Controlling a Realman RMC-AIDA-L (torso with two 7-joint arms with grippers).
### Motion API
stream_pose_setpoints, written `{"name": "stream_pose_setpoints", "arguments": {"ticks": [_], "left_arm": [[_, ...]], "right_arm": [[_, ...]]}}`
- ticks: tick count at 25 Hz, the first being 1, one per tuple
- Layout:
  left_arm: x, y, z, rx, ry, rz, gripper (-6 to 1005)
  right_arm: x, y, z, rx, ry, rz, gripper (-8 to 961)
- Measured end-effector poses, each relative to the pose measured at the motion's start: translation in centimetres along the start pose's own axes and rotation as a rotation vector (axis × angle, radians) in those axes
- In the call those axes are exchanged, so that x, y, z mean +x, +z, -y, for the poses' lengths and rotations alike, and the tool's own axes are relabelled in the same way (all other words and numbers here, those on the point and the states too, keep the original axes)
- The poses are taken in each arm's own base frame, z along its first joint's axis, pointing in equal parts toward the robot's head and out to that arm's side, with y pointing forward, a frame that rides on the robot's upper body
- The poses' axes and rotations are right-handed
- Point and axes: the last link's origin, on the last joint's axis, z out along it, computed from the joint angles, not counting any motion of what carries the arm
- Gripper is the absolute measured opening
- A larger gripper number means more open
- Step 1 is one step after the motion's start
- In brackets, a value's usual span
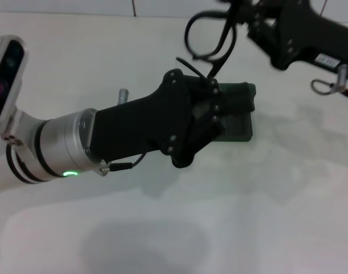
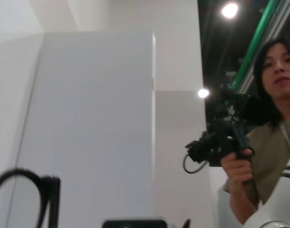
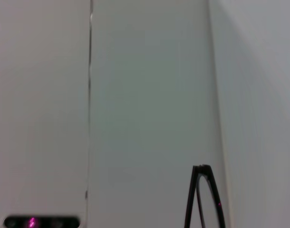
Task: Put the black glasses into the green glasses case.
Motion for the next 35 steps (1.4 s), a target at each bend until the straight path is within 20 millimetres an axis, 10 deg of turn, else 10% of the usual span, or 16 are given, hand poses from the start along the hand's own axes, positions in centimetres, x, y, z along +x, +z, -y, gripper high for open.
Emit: {"name": "stream_pose_setpoints", "arguments": {"ticks": [35], "left_arm": [[-1.3,-1.4,0.7,0.150,-0.041,0.039,49]], "right_arm": [[2.7,2.1,-2.4,-0.138,0.029,-0.137,36]]}}
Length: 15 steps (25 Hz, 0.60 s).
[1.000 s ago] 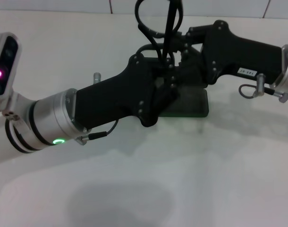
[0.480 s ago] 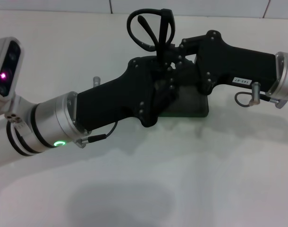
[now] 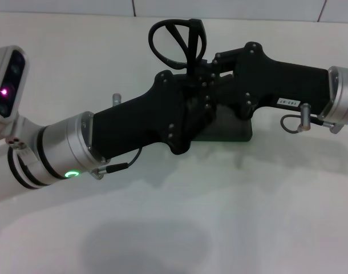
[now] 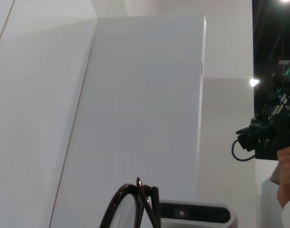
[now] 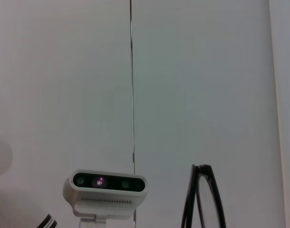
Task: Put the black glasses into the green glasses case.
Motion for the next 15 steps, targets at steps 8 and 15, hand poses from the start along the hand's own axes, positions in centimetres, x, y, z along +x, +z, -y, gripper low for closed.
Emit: {"name": "stream_pose_setpoints", "arguments": {"ticks": [8,15], "left_arm": [[0.0,-0.2,0.0,0.009,0.000,-0.002,49],[0.4,-1.8,-0.5,0.032,0.006,-0.022,48]], "right_arm": [[-0.1,0.0,0.1,0.007,-0.001,0.006,36],[-0.8,-0.1,0.4,0.014,-0.014,0.024,35]]}}
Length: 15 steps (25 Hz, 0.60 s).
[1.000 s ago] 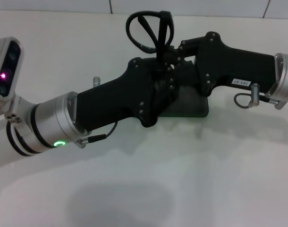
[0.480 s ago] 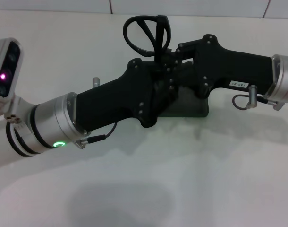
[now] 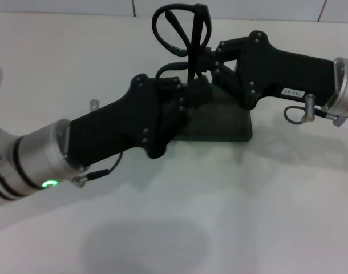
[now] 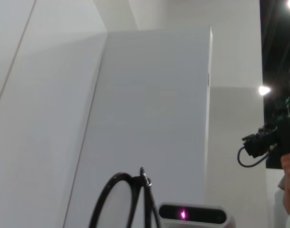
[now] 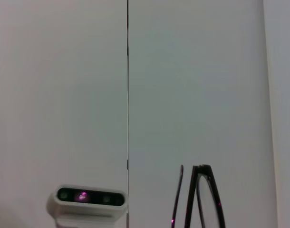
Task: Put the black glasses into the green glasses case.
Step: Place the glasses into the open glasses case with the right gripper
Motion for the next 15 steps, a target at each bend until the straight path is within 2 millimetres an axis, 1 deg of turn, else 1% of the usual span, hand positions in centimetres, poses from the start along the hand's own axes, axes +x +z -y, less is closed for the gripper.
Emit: {"name": "stream_pose_setpoints", "arguments": {"ticks": [1,5,7,10,13,15], "left_arm": [[0.2,-0.8,-0.3,0.007,0.001,-0.014,48],[0.8,-2.4,-0.7,0.025,0.010,-0.022,48],[1.1,-3.4,-0.9,0.029,0.017,-0.021,48],[1.7,-4.7,-1.2,0.040,0.026,-0.022,48],[2.1,-5.8,-1.5,0.061,0.035,-0.032,49],[2.1,-6.2,-1.6,0.076,0.040,-0.033,49]], "right_arm": [[0.0,0.0,0.0,0.000,0.000,0.000,35],[-0.6,0.6,0.7,0.008,0.005,-0.037,35],[-1.0,1.4,1.0,-0.007,0.006,-0.105,35],[-2.0,3.0,1.6,-0.014,0.010,-0.294,35],[-4.0,4.9,1.8,-0.015,-0.038,-0.549,35],[-5.0,5.9,1.8,0.000,-0.086,-0.682,35]]}}
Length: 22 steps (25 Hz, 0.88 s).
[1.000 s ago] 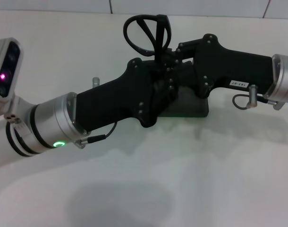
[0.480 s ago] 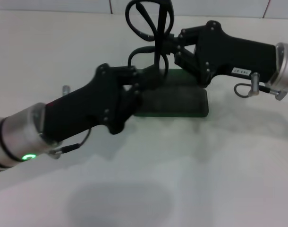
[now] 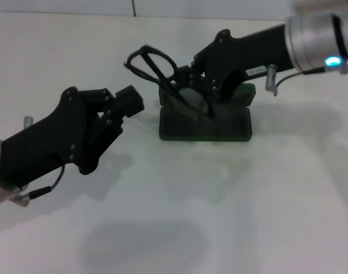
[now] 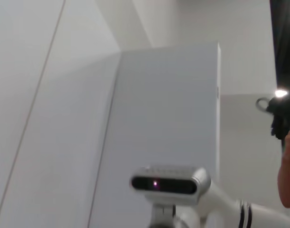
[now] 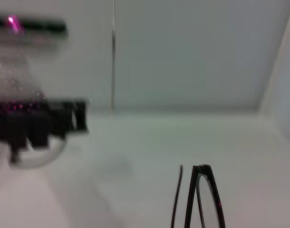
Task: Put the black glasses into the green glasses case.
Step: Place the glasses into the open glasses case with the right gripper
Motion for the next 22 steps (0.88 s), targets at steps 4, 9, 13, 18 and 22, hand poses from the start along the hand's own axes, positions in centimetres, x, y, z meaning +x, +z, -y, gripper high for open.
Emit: {"name": "stream_pose_setpoints", "arguments": {"ticks": [4,9,13,18,22], "left_arm": [[0.0,-0.6,-0.1,0.029,0.022,-0.004,49],[-0.3,-0.7,-0.3,0.046,0.032,-0.002,48],[-0.3,-0.8,-0.1,0.058,0.035,-0.001,49],[0.1,-1.3,0.2,0.081,0.046,0.000,49],[0.7,-2.2,0.6,0.083,0.065,0.029,48]], "right_arm": [[-2.2,0.6,0.0,0.032,-0.049,-0.214,35],[-3.5,2.4,-0.6,0.066,-0.155,-0.433,35],[-2.8,4.2,-1.1,0.112,-0.255,-0.530,35],[-1.6,5.7,-1.4,0.164,-0.328,-0.574,35],[-0.5,6.1,-1.7,0.162,-0.342,-0.594,36]]}}
